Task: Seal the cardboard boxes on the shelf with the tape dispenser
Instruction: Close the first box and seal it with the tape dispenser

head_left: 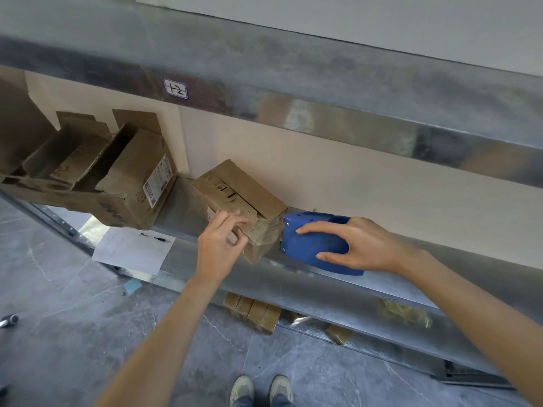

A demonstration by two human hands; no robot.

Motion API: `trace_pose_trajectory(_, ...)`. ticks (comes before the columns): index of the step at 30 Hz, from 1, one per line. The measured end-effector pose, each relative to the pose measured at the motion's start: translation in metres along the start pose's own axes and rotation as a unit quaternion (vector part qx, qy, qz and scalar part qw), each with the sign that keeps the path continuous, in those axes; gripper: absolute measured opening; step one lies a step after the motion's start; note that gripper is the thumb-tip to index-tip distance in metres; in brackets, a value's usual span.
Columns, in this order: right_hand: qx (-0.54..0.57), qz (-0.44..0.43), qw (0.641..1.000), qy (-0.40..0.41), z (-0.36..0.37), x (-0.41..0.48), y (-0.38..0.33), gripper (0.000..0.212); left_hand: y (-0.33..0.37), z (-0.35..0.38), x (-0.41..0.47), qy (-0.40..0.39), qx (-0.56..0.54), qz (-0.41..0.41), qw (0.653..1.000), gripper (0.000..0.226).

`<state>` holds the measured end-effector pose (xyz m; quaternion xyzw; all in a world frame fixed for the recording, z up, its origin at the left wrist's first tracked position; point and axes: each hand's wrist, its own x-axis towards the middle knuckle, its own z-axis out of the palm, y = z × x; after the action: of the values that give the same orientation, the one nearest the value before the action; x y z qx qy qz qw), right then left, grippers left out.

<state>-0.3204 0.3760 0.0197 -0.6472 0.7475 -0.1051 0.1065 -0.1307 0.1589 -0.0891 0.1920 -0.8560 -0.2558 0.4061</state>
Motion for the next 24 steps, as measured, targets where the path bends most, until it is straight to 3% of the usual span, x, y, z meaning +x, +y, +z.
trace_pose_trajectory(10,0.016,0.014,1.000,-0.006,0.007,0.008,0.006,0.052,-0.001,0.001,0.000,-0.018,-0.030,-0.030,0.999,0.029)
trace_pose_trajectory(17,0.020,0.019,1.000,-0.010,0.007,0.013,0.006,0.052,-0.006,0.004,-0.005,-0.098,0.014,-0.048,0.994,0.043)
trace_pose_trajectory(24,0.015,0.022,1.000,-0.017,0.005,0.015,0.006,0.051,-0.005,0.002,-0.002,-0.039,0.008,-0.028,0.999,0.029)
